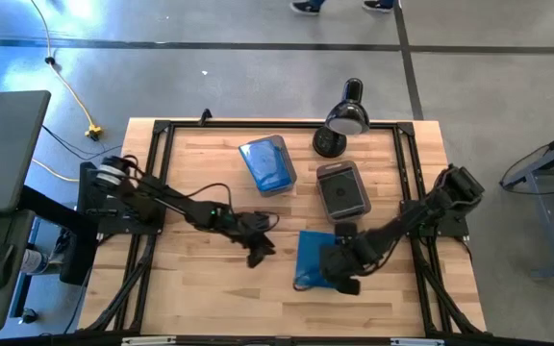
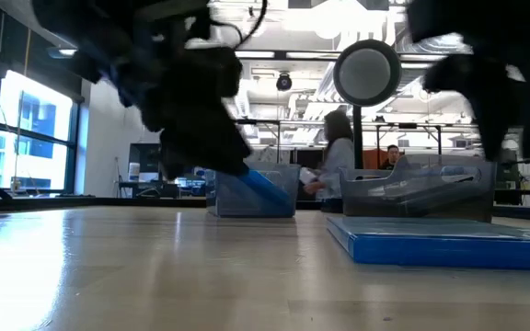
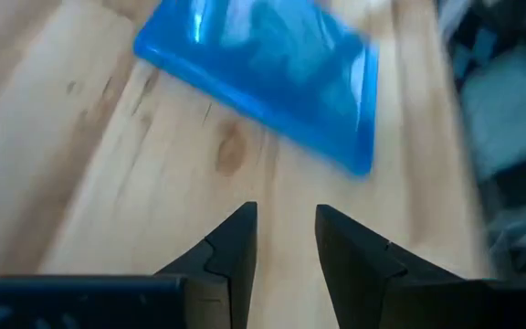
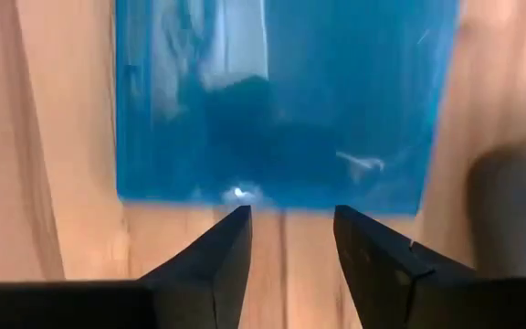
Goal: Pick & place jewel cases by type
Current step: Put the blue CD case into the left black bin
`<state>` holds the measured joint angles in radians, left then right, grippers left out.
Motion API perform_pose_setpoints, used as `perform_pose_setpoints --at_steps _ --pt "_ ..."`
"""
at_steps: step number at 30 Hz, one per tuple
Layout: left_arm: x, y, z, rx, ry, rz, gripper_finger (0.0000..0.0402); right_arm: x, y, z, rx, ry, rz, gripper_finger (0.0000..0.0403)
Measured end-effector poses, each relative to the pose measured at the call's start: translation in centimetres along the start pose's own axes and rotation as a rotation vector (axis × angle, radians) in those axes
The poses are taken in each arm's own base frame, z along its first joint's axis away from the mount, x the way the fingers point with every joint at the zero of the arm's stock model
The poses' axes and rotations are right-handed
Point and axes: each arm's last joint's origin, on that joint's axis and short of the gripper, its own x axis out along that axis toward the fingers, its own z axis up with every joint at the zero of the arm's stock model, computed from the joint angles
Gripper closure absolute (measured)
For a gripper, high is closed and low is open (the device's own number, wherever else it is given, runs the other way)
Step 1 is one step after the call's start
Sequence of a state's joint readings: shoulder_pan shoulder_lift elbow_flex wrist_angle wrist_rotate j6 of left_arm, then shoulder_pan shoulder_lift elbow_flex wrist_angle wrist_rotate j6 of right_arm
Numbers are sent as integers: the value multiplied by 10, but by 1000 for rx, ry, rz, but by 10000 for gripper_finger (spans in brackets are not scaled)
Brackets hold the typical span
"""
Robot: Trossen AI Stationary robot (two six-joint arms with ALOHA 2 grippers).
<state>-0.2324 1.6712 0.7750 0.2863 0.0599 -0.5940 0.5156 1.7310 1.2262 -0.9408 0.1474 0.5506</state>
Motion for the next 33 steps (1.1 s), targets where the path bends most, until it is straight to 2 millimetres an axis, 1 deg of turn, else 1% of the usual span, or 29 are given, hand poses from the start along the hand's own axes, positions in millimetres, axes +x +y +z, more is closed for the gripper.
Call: perform_pose_setpoints --at_steps 2,4,6,8,9,10,12,14,16,18,20,21,23,27,33 --pt "5 4 5 -187 -8 -14 289 7 5 -13 -19 36 -18 249" --pt "16 7 10 -284 -2 -24 289 16 10 -27 -23 67 -38 249" --pt "22 11 11 -313 31 -15 289 25 12 -39 -32 89 -55 249" --pt "35 8 20 -323 21 -45 289 32 14 -50 -34 104 -73 249" --pt "37 7 21 -327 24 -48 289 36 14 -54 -40 111 -84 249" --pt "41 6 23 -330 34 -43 289 39 13 -58 -45 114 -87 249" --pt "55 2 32 -325 4 -63 289 47 13 -62 -48 104 -80 249" --pt "60 2 32 -333 50 -34 289 55 11 -63 -40 85 -57 249" --pt "72 0 39 -334 56 -35 289 60 9 -64 -31 68 -36 249" --pt "74 4 37 -351 125 25 289 65 5 -64 -26 62 -15 249" --pt "85 4 39 -359 128 35 289 65 1 -62 -40 61 -3 249" --pt "85 6 36 -376 155 57 289 66 0 -60 -52 60 -5 249" --pt "92 4 40 -400 139 30 289 65 -3 -58 -80 56 3 249" --pt "94 6 38 -426 137 29 289 66 -6 -50 -120 15 23 249" --pt "96 5 40 -430 106 7 289 68 -8 -42 -113 -20 48 249"
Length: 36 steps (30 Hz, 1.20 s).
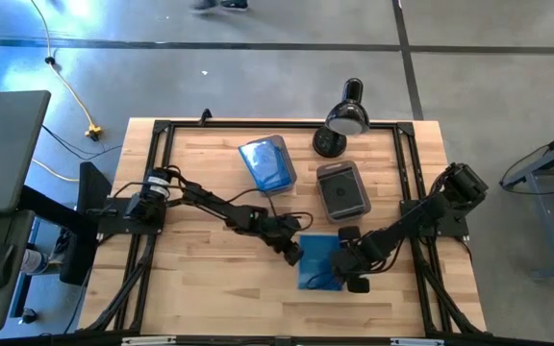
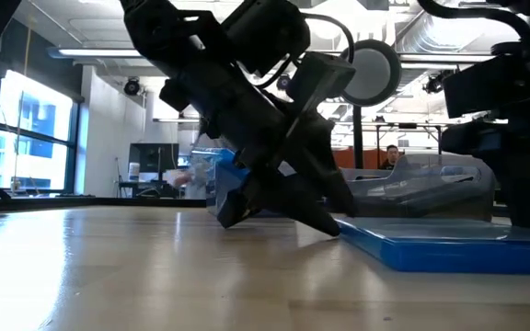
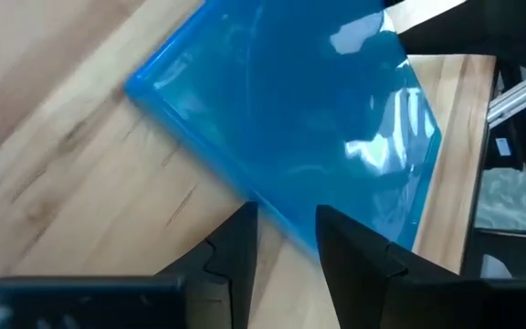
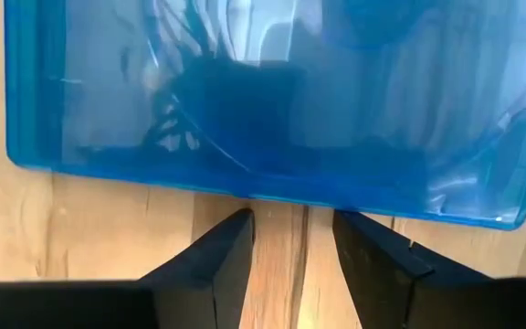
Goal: Pick & place jewel cases by type
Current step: Put the blue CD case into the left black bin
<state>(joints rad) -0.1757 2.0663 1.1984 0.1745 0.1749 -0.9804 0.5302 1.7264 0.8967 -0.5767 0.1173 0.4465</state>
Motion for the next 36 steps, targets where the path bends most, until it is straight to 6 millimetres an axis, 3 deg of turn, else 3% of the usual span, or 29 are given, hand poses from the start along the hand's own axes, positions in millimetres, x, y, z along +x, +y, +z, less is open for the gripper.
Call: perform_pose_setpoints --at_steps 10,17,26,36 --pt "-1 3 -1 -39 33 14 289 1 1 4 91 -33 36 249" --pt "-3 6 -4 -167 142 16 289 -2 19 5 90 -81 125 249" --pt "-3 7 -3 -213 173 9 289 -11 51 26 -14 -394 311 250" --pt "-3 6 -5 -210 225 -32 289 18 53 23 54 -301 272 250"
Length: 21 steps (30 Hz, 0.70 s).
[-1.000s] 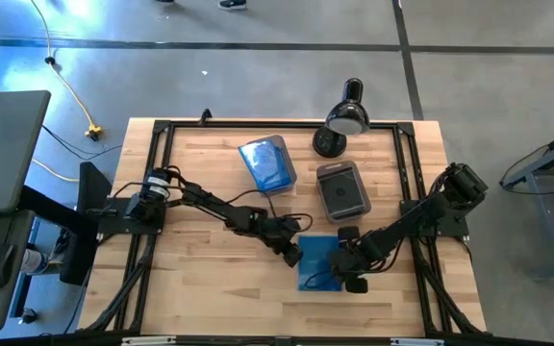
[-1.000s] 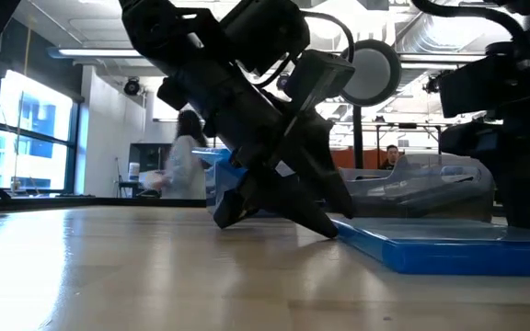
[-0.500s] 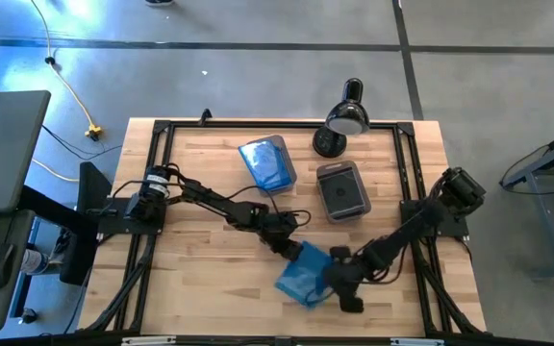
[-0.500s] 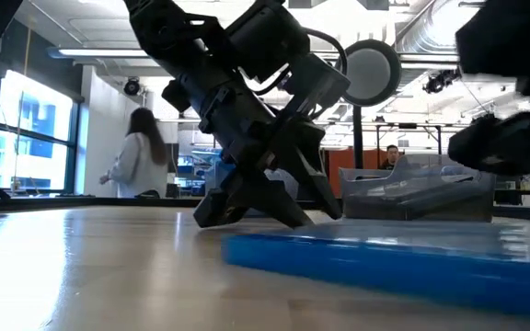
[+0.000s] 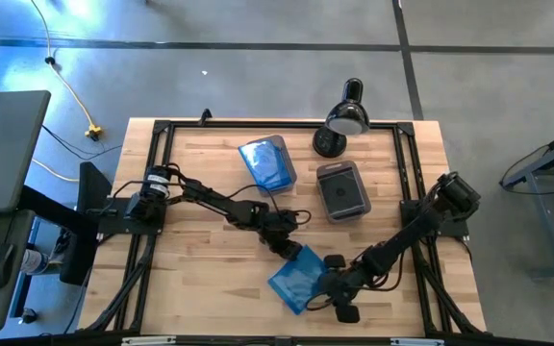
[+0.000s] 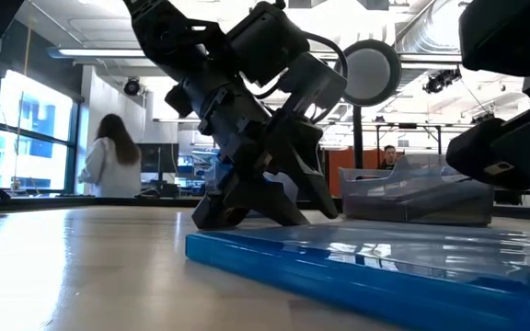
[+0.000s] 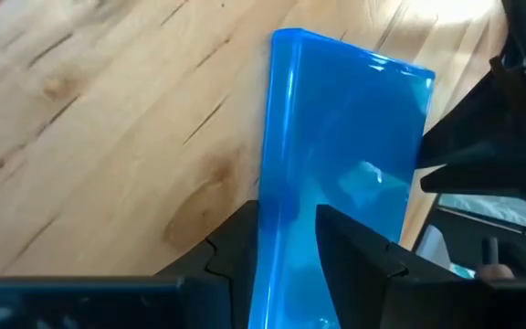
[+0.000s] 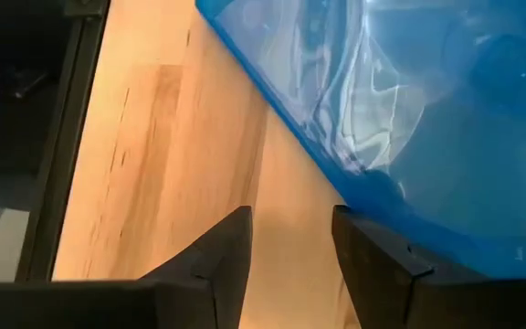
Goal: Pick & place jewel cases by type
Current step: Put the blue CD case into the left black bin
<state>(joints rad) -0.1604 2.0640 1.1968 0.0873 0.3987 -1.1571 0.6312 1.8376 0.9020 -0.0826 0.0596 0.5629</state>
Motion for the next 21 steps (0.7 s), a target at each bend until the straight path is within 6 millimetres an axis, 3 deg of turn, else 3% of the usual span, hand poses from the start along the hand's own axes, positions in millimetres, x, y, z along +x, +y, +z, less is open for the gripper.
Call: perform_pose_setpoints --at_steps 13,21 --pt "0 -1 -3 15 77 -38 289 1 -5 0 106 17 -25 250" --pt "1 -13 0 99 84 -68 289 1 -5 -4 300 54 -27 257"
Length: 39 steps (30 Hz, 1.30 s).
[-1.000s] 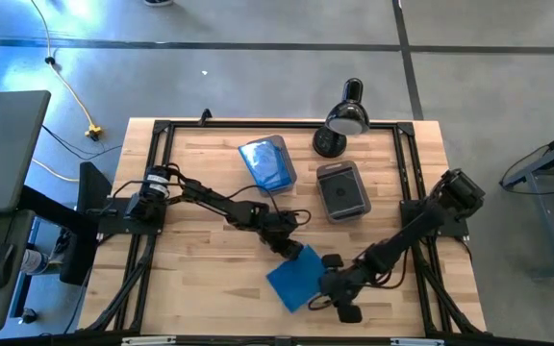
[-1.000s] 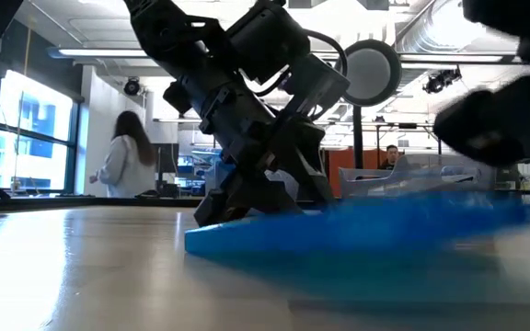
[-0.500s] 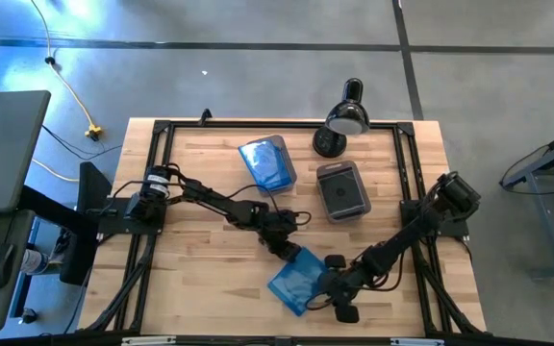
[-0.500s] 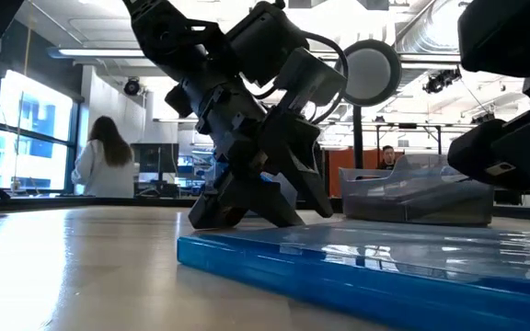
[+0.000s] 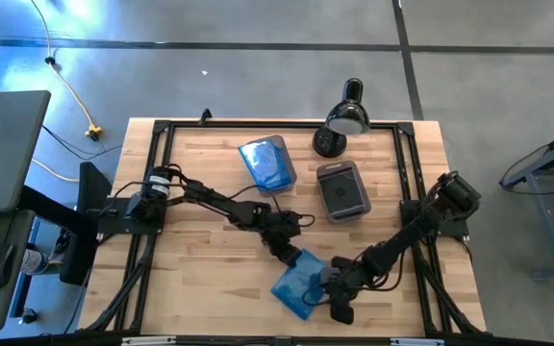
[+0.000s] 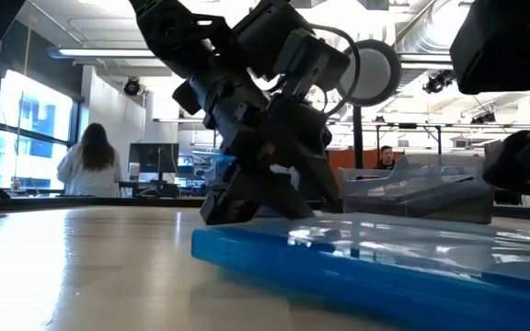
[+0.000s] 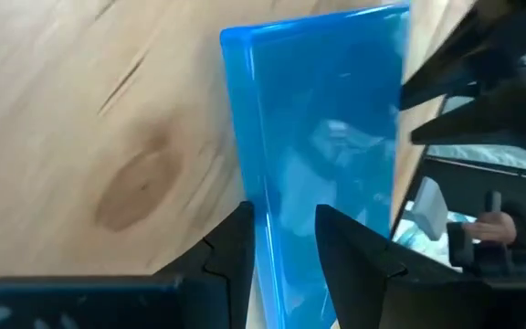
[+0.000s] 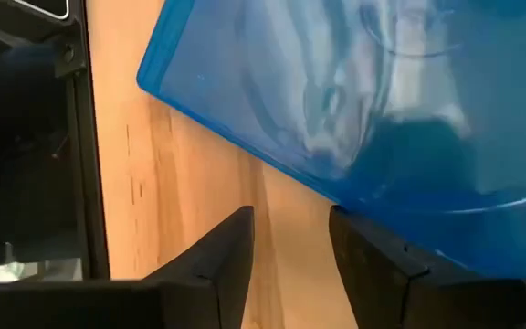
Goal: Pick & place jewel cases by type
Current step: Put the blue CD case into the left black bin
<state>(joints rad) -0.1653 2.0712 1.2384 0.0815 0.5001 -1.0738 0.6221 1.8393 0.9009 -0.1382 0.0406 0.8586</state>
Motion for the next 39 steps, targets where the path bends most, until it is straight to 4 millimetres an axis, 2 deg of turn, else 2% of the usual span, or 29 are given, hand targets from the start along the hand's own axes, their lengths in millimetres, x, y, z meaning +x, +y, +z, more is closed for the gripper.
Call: perform_pose_setpoints --at_steps 8,23,33,39 --pt "0 -3 0 16 39 -30 289 0 1 -2 -1 4 -3 256" --pt "0 -5 -4 -4 91 -35 289 0 0 -1 -10 -6 -5 224" --pt "17 2 -1 -39 175 39 289 0 0 0 -7 -11 8 223" --pt "13 2 -5 -63 253 106 289 0 2 -1 -2 -42 -11 223"
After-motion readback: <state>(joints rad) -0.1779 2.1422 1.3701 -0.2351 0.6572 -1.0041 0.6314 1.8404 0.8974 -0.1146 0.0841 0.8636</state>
